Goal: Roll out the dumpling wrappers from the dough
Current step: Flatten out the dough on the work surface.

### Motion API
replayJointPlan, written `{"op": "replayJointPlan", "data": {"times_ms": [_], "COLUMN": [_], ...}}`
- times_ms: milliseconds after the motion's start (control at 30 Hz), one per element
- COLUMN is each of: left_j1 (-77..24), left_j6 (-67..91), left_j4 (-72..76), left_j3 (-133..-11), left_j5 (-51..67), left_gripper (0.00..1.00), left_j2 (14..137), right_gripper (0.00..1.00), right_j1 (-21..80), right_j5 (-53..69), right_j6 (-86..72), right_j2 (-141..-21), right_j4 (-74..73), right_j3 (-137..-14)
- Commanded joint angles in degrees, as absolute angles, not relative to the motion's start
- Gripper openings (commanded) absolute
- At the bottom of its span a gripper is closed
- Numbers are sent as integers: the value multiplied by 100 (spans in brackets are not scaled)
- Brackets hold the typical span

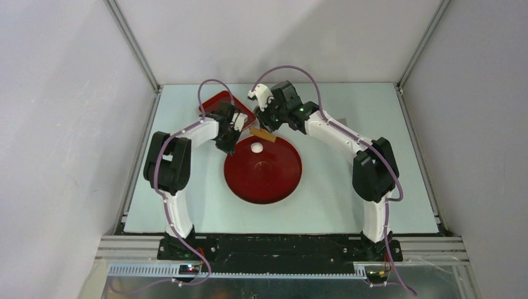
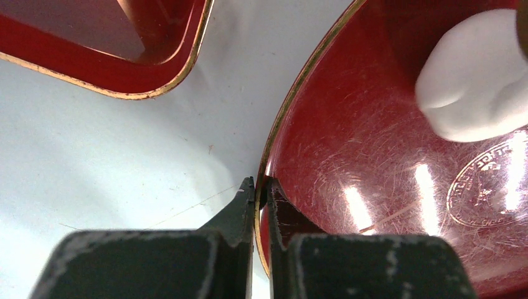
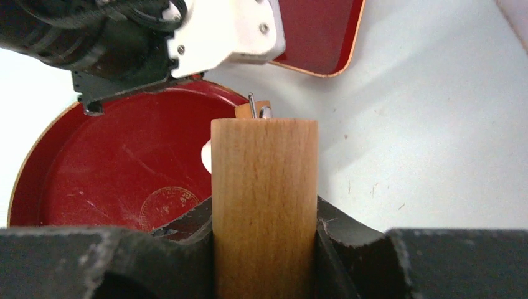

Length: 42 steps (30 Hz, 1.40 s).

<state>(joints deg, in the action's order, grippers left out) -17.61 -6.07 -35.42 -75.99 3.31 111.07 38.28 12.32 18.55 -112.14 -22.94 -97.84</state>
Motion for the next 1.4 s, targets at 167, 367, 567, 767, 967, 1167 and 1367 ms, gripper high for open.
{"op": "replayJointPlan", "data": {"times_ms": [167, 367, 567, 767, 967, 1167, 1367], "left_j1": [-1764, -1746, -1735, -1724, -1718, -1721, -1716], "left_j6": [-731, -734, -735, -729, -713, -720, -713], "left_j4": [-3574, -3575, -3573, -3573, -3576, -3576, -3575], "left_j3": [-7699, -7691, -7706, -7708, -7713, -7708, -7708], "left_j5": [325, 343, 364, 373, 375, 375, 369], "left_gripper": [0, 0, 0, 0, 0, 0, 0], "left_j2": [11298, 11294, 11297, 11296, 11294, 11294, 11293], "right_gripper": [0, 0, 0, 0, 0, 0, 0], "right_j1": [4064, 4157, 4184, 4198, 4231, 4293, 4297], "right_j5": [1391, 1503, 1601, 1937, 2274, 2158, 2133], "right_j6": [2278, 2392, 2559, 2644, 2766, 2859, 2882], "right_j2": [-11357, -11569, -11732, -11720, -11547, -11497, -11521], "right_j4": [-2494, -2705, -3021, -3413, -3642, -3674, -3624], "right_j3": [-10261, -10255, -10284, -10236, -10008, -9737, -9519]}}
